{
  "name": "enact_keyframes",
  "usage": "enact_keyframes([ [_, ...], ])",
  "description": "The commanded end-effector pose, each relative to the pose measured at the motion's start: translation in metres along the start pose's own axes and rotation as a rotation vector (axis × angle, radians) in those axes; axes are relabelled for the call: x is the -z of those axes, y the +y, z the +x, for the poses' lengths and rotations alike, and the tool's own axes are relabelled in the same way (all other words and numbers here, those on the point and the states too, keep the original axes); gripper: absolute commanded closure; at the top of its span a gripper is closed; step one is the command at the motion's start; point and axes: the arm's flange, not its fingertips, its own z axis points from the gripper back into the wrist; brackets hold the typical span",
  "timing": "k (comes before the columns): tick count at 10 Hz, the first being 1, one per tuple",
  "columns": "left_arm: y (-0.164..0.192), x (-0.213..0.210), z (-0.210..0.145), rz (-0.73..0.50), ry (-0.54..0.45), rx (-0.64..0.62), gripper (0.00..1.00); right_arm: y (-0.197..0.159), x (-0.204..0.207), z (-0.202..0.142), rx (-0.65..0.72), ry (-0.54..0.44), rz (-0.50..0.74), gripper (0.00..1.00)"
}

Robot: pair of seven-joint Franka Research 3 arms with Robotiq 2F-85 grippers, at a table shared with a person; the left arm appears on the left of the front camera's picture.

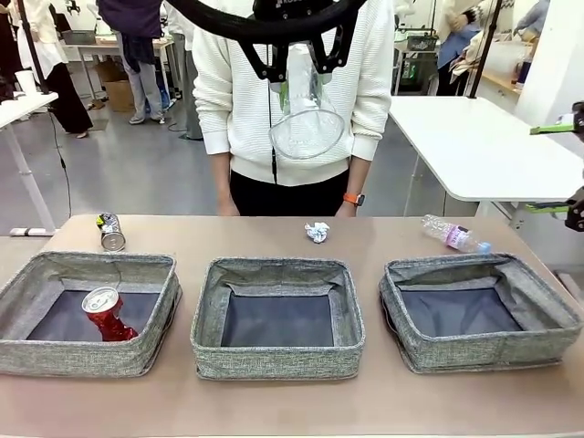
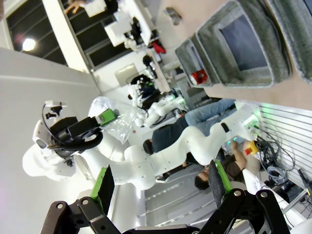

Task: Sort the waste into the appropriate baskets.
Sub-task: Pick up the waste item pointed out by the person, then place the picked waste into the Fabric basket indicated by the person.

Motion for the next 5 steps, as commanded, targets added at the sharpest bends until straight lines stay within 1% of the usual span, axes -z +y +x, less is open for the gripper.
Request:
enact_keyframes([
  [1, 0.0021, -0.0022, -0.0003, -0.001, -0.004, -0.011, 0.63, 0.0048, 0.001, -0.0028, 0.018, 0.005, 0.017, 0.0],
  [5, 0.0021, -0.0022, -0.0003, -0.001, -0.004, -0.011, 0.63, 0.0048, 0.001, -0.0028, 0.018, 0.005, 0.017, 0.0],
])
